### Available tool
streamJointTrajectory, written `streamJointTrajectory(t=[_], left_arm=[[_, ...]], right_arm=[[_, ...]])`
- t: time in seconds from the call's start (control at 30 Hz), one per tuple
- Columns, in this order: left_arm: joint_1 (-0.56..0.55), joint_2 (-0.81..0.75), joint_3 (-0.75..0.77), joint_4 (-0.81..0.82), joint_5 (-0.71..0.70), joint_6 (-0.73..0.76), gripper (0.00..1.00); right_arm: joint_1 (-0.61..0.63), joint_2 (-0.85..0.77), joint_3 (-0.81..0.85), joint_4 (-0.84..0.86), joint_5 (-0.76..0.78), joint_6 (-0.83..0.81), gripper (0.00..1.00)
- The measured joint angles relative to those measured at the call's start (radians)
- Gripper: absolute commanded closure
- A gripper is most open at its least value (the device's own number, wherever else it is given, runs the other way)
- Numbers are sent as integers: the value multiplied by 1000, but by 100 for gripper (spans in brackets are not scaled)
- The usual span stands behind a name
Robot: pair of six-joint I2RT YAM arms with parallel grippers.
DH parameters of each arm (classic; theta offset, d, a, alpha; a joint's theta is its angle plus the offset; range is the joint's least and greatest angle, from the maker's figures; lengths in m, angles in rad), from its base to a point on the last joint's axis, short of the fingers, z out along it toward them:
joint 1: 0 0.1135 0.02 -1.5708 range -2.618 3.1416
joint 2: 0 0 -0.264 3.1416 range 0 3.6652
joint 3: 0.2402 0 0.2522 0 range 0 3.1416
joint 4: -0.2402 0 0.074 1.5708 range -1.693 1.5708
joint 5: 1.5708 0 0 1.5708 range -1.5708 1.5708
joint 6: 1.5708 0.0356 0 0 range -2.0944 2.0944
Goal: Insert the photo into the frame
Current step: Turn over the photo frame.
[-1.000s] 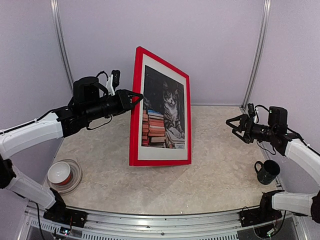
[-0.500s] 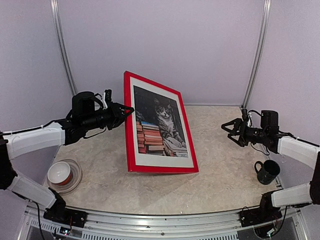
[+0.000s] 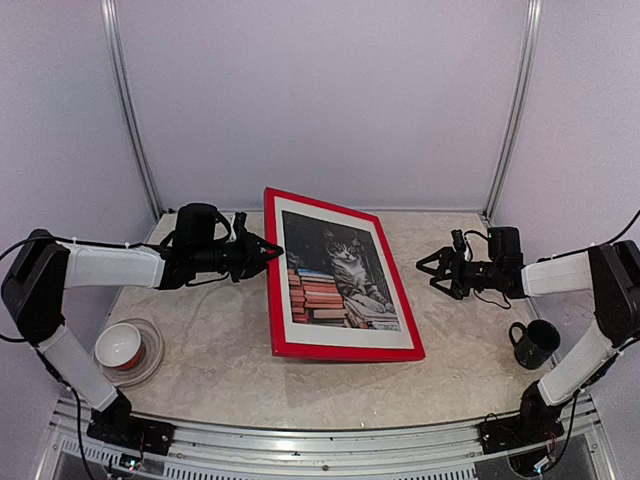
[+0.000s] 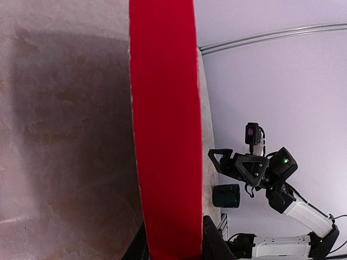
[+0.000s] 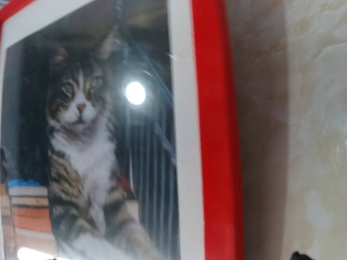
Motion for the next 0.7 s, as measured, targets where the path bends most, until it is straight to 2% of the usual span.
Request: streamJointTrajectory(t=[0.5, 0.7], left_arm=[[66, 271, 87, 99, 148, -42, 100], [86, 334, 107, 124, 152, -29, 73]], right_arm=[[90, 355, 166, 100, 19, 2, 8], [127, 396, 215, 95, 73, -6, 8]])
